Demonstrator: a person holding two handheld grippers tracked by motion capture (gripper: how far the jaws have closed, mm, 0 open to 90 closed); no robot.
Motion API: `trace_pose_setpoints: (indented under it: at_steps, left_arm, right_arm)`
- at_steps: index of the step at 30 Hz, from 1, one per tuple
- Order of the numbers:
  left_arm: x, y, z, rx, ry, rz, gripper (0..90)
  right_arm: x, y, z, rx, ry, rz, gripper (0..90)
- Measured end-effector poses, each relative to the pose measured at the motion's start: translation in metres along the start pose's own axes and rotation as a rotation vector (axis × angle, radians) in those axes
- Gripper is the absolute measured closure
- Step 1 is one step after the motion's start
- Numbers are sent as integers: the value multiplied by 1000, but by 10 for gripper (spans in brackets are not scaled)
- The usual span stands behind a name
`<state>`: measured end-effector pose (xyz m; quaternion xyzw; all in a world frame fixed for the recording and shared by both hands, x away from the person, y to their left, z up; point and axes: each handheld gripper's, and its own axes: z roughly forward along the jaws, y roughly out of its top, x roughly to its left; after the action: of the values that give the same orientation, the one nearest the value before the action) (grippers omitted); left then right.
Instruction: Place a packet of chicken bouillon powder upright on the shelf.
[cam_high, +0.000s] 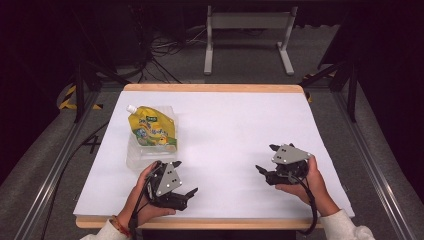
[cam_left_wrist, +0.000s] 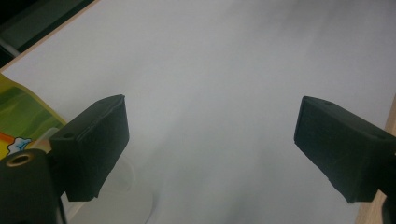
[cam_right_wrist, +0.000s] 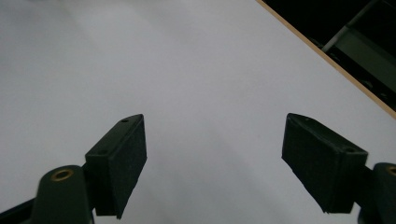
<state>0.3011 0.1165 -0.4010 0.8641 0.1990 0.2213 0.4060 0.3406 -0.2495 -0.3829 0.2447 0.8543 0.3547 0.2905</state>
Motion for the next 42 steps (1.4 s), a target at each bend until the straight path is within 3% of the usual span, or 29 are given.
trace_pose_setpoints:
  at_steps: [8,14,22,24,25,32,35,42]
  left_arm:
    - [-4,-2,7,24,-16,30,102]
    - [-5,-6,9,28,-23,25,102]
    - [-3,-14,10,30,-25,29,94]
    - [-2,-16,11,31,-22,29,91]
    - [-2,-18,13,37,-37,19,91]
    - [-6,-21,19,57,-57,32,86]
    - [-5,-19,23,51,-74,17,83]
    - [-6,-18,30,73,-78,25,60]
  right_arm:
    - [-1,-28,-8,7,-14,27,214]
    - [0,-45,-14,32,-38,36,206]
    - [1,-77,-28,45,-76,110,192]
    - [4,-89,-36,43,-104,131,211]
    - [4,-93,-38,37,-108,139,211]
    - [8,-108,-48,49,-132,172,186]
    - [8,-108,-50,53,-143,171,180]
    - [8,-109,-52,43,-154,194,183]
